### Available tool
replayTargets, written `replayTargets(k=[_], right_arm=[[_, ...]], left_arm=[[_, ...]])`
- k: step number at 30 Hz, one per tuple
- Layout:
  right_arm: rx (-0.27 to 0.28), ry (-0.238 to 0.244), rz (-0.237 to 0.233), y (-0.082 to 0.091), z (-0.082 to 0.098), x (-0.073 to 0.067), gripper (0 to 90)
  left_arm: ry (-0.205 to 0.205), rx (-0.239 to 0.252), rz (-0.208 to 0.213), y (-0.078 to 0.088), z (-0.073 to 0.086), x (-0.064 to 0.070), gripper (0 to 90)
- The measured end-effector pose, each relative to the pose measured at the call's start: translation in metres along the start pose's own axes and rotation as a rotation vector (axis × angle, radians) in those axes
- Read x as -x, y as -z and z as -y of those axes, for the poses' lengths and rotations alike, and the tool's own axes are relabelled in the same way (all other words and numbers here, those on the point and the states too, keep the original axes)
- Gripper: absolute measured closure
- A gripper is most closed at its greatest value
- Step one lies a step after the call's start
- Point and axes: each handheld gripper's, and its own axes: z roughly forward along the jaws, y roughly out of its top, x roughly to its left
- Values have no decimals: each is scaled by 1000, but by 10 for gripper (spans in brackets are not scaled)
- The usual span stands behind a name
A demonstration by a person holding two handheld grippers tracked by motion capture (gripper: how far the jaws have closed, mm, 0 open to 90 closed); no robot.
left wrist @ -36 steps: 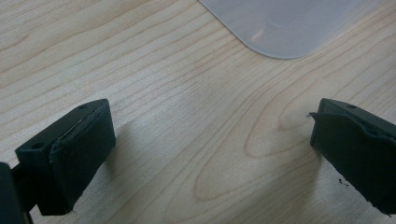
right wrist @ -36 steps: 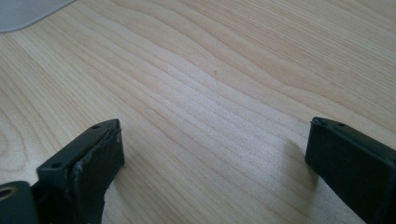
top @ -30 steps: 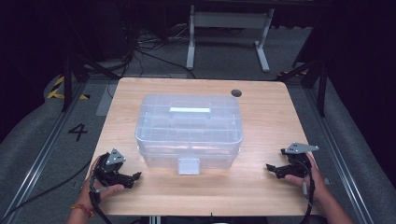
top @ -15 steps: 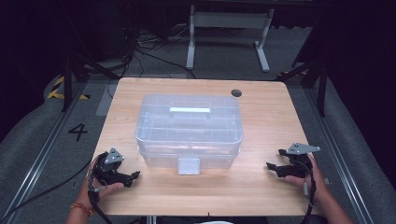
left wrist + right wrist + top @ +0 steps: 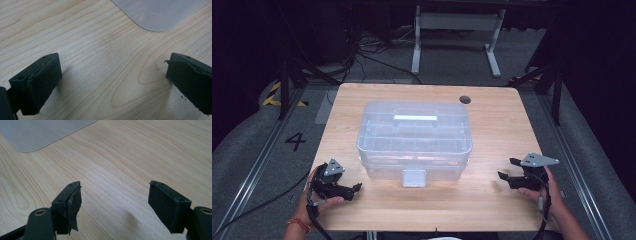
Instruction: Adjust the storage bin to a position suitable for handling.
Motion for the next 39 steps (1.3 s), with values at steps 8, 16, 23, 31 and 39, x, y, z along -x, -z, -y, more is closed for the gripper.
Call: replayTargets(k=[8, 16, 23, 31, 39], right_arm=[[72, -45, -10, 14, -12, 2, 279], [69, -10, 16, 18, -20, 0, 288], [118, 8, 14, 29, -38, -1, 291], [144, 35, 18, 35, -60, -3, 296], [187, 69, 16, 39, -91, -6, 298]], left_arm=[[3, -1, 3, 0, 0, 0, 6], [14, 5, -6, 1, 2, 0, 16], [14, 8, -1, 2, 2, -1, 23], [7, 5, 1, 1, 1, -3, 23], [8, 5, 1, 1, 1, -2, 23]])
